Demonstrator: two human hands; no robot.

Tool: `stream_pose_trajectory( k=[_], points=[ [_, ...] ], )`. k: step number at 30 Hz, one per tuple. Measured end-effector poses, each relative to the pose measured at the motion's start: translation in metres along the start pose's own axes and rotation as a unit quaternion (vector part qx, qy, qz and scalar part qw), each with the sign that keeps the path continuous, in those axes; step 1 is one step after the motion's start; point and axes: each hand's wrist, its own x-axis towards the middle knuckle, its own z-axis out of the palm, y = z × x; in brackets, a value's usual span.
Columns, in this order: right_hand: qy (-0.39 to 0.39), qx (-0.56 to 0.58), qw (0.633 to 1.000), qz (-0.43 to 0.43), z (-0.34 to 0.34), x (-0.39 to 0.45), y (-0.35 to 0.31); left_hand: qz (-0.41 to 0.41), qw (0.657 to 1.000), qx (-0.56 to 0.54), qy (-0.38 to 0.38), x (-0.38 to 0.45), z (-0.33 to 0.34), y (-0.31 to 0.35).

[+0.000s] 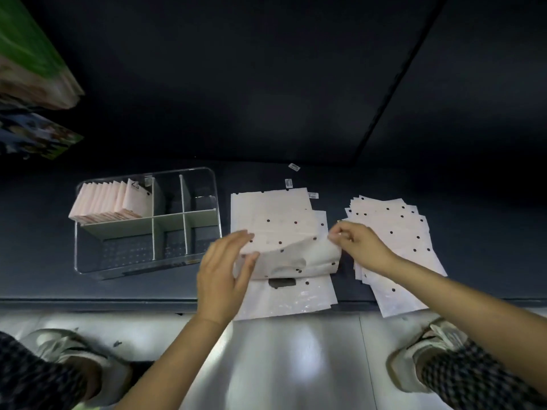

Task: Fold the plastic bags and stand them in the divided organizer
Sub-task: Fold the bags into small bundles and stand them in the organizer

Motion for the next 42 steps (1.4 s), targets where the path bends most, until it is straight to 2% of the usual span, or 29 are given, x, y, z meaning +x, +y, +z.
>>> stream_pose_trajectory(
  k=[3,7,13,19,25,29,30,32,34,35,37,39,42],
  points=[
    [0.066,-0.018,0.997,0.033,-0.002,0.038,0.002,0.022,1.000,0.013,0.001,0.013,0.005,-0.001],
    [0.100,-0.089,0.988,0.073,0.004,0.082,0.010,0.086,0.989,0.072,-0.100,0.009,0.023,-0.015],
    [0.086,-0.166,0.972,0.140,0.017,0.117,0.024,0.143,0.921,0.234,-0.278,-0.008,0.054,-0.036],
    [0.096,-0.186,0.965,0.157,0.024,0.128,0.034,0.137,0.908,0.261,-0.297,-0.017,0.067,-0.050],
    [0.107,-0.192,0.961,0.167,0.025,0.128,0.043,0.106,0.876,0.266,-0.387,-0.017,0.075,-0.062],
    [0.210,-0.192,0.956,0.074,0.035,0.104,0.031,0.104,0.863,0.284,-0.404,-0.020,0.079,-0.066],
    [0.205,-0.200,0.958,0.029,0.042,0.091,0.026,0.103,0.862,0.285,-0.405,-0.020,0.079,-0.066],
    [0.127,-0.237,0.960,-0.083,0.065,0.061,0.017,0.104,0.863,0.289,-0.400,-0.021,0.080,-0.065],
    [0.045,-0.311,0.931,-0.187,0.096,0.031,0.016,0.106,0.862,0.293,-0.400,-0.021,0.081,-0.064],
    [0.009,-0.337,0.918,-0.209,0.110,0.021,0.019,0.106,0.860,0.295,-0.403,-0.021,0.082,-0.063],
    [-0.052,-0.341,0.926,-0.155,0.126,0.007,0.027,0.103,0.858,0.294,-0.408,-0.020,0.082,-0.062],
    [-0.052,-0.356,0.927,-0.108,0.123,-0.001,0.046,0.097,0.856,0.297,-0.412,-0.017,0.080,-0.063],
    [-0.033,-0.405,0.910,-0.082,0.097,-0.017,0.068,0.080,0.853,0.300,-0.419,-0.014,0.077,-0.064]
  ],
)
